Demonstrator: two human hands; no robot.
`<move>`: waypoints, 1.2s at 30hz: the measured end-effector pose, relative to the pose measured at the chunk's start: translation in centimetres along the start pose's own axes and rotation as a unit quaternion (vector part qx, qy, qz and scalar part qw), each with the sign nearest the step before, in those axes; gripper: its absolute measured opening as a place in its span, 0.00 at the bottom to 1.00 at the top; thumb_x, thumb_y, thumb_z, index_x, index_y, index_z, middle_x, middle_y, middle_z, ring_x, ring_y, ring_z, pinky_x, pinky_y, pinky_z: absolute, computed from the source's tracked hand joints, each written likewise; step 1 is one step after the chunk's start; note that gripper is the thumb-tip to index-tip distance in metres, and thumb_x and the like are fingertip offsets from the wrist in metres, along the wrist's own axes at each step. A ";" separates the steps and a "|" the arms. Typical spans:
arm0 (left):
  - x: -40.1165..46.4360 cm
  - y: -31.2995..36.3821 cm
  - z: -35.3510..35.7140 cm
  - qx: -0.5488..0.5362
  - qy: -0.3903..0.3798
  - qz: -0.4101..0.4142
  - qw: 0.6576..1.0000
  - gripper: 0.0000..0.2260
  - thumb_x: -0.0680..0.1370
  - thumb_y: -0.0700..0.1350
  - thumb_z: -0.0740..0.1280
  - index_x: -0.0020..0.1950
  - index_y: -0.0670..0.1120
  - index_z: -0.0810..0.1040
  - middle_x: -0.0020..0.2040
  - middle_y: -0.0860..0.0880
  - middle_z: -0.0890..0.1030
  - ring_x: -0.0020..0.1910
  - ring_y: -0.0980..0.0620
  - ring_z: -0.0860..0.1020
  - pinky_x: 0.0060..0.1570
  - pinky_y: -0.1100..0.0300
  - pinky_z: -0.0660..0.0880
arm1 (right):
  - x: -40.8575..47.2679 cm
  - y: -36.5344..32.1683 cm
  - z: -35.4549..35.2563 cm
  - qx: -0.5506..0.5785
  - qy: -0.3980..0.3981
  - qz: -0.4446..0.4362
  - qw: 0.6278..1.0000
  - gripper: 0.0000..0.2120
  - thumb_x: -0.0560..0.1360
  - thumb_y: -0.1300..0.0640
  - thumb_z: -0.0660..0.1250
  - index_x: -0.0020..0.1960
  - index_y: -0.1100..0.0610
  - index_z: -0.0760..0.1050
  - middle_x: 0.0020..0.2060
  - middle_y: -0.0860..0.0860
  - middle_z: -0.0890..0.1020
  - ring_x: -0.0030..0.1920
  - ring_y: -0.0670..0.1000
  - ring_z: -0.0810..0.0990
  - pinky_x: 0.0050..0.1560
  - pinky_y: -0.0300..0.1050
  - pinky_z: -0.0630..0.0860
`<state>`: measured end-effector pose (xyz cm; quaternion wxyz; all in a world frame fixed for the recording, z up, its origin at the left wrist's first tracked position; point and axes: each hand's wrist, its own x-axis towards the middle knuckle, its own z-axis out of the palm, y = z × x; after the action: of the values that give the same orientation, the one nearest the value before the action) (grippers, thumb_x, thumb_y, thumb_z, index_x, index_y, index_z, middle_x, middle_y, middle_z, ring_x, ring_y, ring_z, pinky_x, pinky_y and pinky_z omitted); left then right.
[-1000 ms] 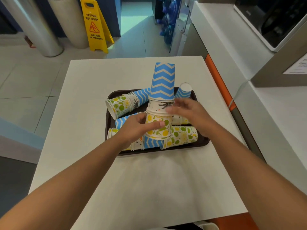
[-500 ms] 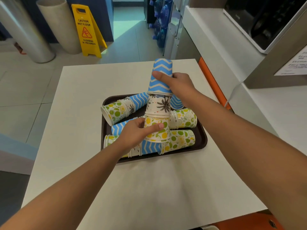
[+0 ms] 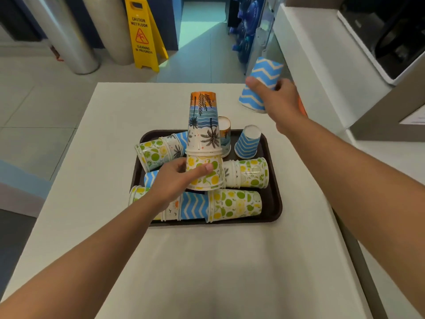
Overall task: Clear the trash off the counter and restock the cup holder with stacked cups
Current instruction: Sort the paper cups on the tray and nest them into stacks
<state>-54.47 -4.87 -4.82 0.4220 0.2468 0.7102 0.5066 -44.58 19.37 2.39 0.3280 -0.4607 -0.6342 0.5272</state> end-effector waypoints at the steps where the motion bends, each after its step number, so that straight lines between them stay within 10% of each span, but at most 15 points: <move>1: 0.1 0.2 0.3 -0.003 0.012 0.005 1.000 0.21 0.64 0.58 0.77 0.54 0.51 0.84 0.49 0.54 0.87 0.50 0.57 0.85 0.55 0.57 0.79 | 0.1 1.5 -0.1 -0.024 -0.002 0.007 1.000 0.33 0.61 0.40 0.78 0.58 0.56 0.75 0.52 0.48 0.83 0.49 0.46 0.84 0.52 0.46 0.82; 10: -0.4 -0.1 0.6 -0.024 0.123 0.008 0.992 0.21 0.64 0.58 0.76 0.52 0.48 0.85 0.48 0.53 0.87 0.50 0.56 0.85 0.56 0.56 0.79 | 0.7 10.3 -1.0 -0.143 -0.076 0.013 0.987 0.35 0.63 0.55 0.81 0.63 0.58 0.66 0.56 0.51 0.75 0.55 0.50 0.76 0.54 0.44 0.75; 21: -1.4 -1.0 0.4 -0.032 0.140 -0.009 0.990 0.21 0.64 0.58 0.76 0.53 0.50 0.84 0.49 0.53 0.87 0.50 0.55 0.85 0.56 0.54 0.79 | 2.3 12.0 -0.7 -0.324 -0.119 0.055 0.937 0.39 0.61 0.50 0.82 0.65 0.61 0.68 0.60 0.56 0.76 0.60 0.56 0.76 0.51 0.48 0.75; 26: -1.5 -0.8 0.0 -0.034 0.111 -0.008 0.993 0.21 0.65 0.57 0.76 0.54 0.50 0.84 0.48 0.54 0.87 0.49 0.57 0.85 0.54 0.58 0.79 | 0.6 10.2 -0.1 -0.270 -0.080 0.025 0.959 0.48 0.61 0.49 0.82 0.73 0.57 0.59 0.69 0.56 0.68 0.69 0.57 0.67 0.65 0.49 0.69; 31: -1.1 -0.5 -0.3 0.004 0.071 -0.008 0.997 0.24 0.62 0.63 0.77 0.53 0.51 0.85 0.48 0.54 0.87 0.50 0.54 0.85 0.50 0.56 0.77 | -3.4 4.5 2.3 -0.112 -0.018 -0.132 0.985 0.25 0.72 0.47 0.73 0.64 0.57 0.71 0.60 0.50 0.77 0.61 0.48 0.74 0.60 0.41 0.71; 36: -0.8 -0.3 -0.3 0.009 0.025 -0.007 1.000 0.28 0.61 0.64 0.79 0.53 0.49 0.84 0.49 0.51 0.87 0.51 0.51 0.85 0.54 0.53 0.80 | -7.2 1.8 5.4 -0.038 -0.186 0.029 0.981 0.37 0.67 0.36 0.72 0.69 0.54 0.68 0.59 0.47 0.78 0.56 0.45 0.78 0.53 0.40 0.73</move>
<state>-54.31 -5.73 -4.78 0.4052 0.2332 0.7267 0.5033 -46.48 10.75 -0.13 0.1712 -0.3848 -0.6900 0.5886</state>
